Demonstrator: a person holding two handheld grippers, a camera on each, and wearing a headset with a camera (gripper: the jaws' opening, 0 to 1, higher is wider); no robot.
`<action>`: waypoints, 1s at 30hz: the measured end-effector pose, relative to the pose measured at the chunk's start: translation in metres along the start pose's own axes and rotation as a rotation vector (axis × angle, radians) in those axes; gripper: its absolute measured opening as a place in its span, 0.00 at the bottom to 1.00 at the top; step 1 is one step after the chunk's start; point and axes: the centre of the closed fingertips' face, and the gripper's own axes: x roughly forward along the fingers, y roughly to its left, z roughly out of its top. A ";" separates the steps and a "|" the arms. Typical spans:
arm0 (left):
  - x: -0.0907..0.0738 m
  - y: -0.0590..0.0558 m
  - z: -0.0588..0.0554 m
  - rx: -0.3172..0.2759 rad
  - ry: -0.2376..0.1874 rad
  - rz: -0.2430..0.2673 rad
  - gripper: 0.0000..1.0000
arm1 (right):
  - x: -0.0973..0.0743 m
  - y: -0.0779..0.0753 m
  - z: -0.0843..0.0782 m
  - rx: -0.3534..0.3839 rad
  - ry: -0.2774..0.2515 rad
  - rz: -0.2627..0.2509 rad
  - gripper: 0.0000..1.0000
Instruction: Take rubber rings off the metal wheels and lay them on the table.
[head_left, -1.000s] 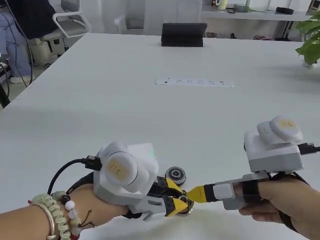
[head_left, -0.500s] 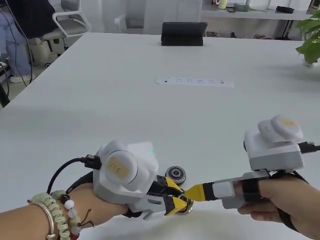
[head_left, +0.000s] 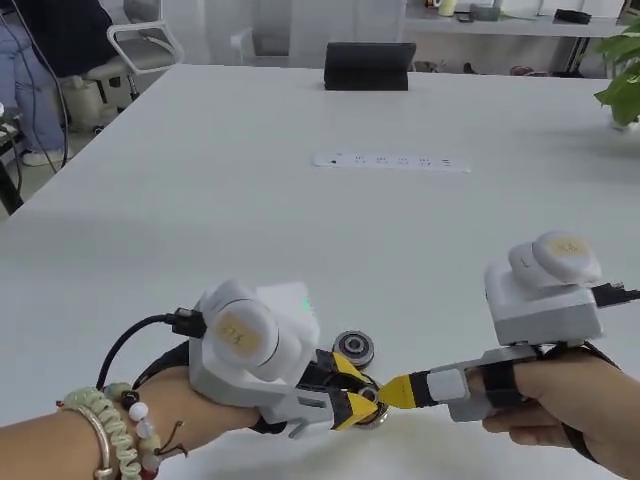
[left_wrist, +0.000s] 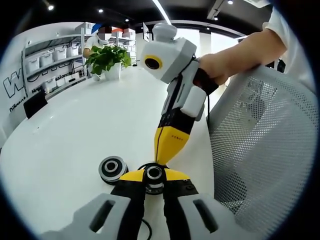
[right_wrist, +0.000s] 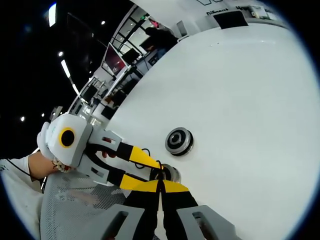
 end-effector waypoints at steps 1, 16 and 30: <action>0.000 0.000 0.000 -0.001 -0.001 0.000 0.07 | 0.000 -0.001 0.000 0.000 0.000 -0.005 0.00; -0.006 -0.001 0.008 0.031 -0.012 -0.016 0.13 | -0.001 -0.007 0.002 0.025 -0.010 -0.025 0.00; -0.020 0.003 0.031 -0.008 -0.090 -0.027 0.30 | -0.004 -0.003 0.010 -0.004 -0.031 -0.018 0.00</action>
